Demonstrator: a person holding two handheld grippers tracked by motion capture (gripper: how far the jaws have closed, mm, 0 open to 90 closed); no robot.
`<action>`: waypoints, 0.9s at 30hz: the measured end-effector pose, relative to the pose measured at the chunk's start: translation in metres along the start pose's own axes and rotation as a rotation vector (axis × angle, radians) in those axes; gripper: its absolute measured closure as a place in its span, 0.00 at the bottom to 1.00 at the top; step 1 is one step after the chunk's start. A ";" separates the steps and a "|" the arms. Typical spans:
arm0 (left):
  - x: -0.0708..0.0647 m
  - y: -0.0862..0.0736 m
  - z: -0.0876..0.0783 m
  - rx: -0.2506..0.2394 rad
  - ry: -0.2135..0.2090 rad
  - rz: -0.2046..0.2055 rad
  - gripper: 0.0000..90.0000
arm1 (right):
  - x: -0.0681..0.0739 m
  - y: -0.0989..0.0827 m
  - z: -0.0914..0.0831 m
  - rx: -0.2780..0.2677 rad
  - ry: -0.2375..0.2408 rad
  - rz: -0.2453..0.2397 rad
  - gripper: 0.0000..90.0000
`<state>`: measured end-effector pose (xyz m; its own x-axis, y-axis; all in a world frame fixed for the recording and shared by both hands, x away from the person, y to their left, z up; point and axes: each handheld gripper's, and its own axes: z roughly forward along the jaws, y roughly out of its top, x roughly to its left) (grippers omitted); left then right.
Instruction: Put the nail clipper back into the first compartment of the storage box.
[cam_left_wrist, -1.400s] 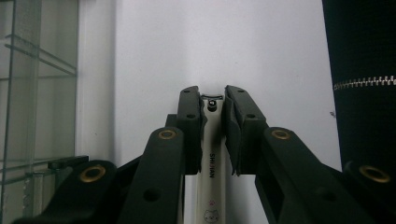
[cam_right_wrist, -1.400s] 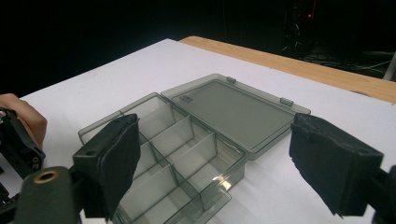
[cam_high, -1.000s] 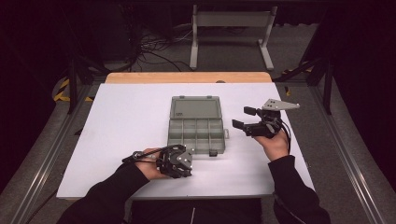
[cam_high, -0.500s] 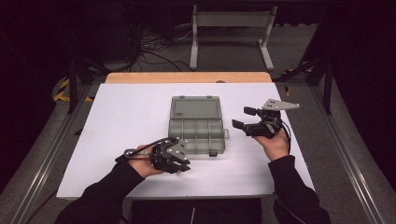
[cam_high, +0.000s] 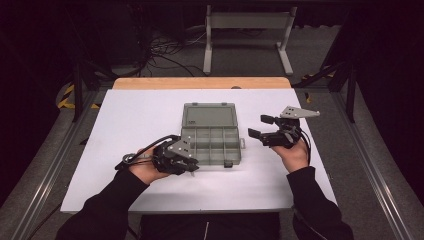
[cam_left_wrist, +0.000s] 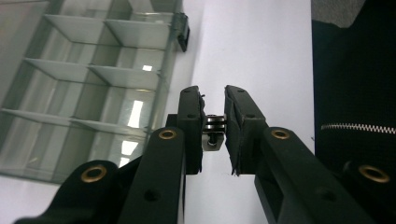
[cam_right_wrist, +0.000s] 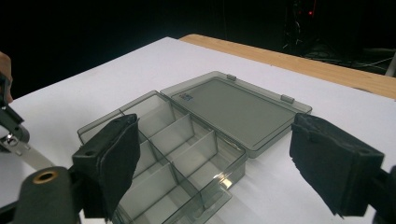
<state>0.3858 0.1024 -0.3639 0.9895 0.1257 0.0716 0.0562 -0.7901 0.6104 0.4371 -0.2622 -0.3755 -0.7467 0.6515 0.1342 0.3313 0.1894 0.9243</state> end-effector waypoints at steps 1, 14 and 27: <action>0.002 0.000 -0.002 -0.003 0.004 -0.002 0.87 | 0.000 0.000 0.000 0.000 0.000 0.000 0.18; 0.026 0.004 -0.020 -0.038 0.064 -0.092 0.86 | 0.000 0.000 0.000 0.000 -0.001 0.000 0.18; 0.049 0.003 -0.023 -0.067 0.095 -0.152 0.86 | -0.001 0.000 -0.001 -0.003 -0.004 0.001 0.18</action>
<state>0.4312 0.1194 -0.3406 0.9532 0.2987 0.0470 0.1915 -0.7166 0.6707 0.4371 -0.2638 -0.3753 -0.7443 0.6543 0.1341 0.3308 0.1867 0.9251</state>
